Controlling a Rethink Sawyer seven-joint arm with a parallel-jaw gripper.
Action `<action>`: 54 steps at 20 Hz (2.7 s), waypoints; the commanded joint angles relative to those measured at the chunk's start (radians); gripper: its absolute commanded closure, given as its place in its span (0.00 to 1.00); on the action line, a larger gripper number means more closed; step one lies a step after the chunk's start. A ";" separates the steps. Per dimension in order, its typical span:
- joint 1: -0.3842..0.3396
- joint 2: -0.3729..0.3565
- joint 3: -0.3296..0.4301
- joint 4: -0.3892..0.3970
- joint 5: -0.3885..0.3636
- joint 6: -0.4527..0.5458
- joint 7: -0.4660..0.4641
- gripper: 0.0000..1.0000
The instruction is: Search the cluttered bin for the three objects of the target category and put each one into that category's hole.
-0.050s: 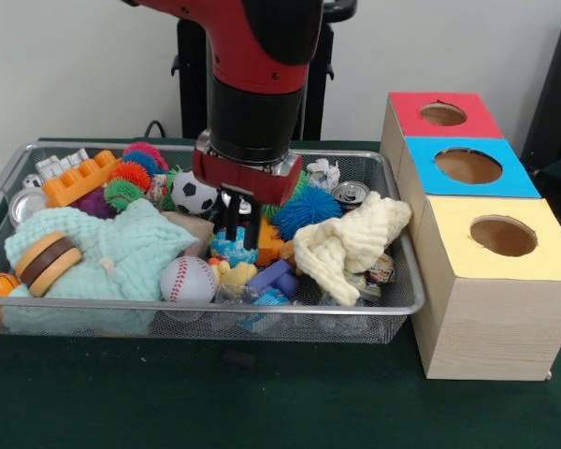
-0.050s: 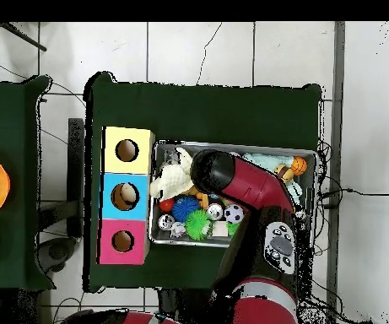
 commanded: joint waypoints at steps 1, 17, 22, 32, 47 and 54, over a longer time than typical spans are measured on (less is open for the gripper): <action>-0.006 0.015 0.059 0.085 -0.039 0.036 0.123 0.00; -0.044 0.138 0.077 0.005 -0.057 -0.063 0.094 0.00; -0.068 0.193 0.099 -0.016 -0.064 -0.129 0.078 0.00; -0.072 0.233 0.103 -0.031 -0.065 -0.160 0.084 0.00; -0.069 0.222 0.102 -0.005 -0.049 -0.206 0.125 1.00; -0.078 0.205 0.112 0.009 -0.041 -0.191 0.125 1.00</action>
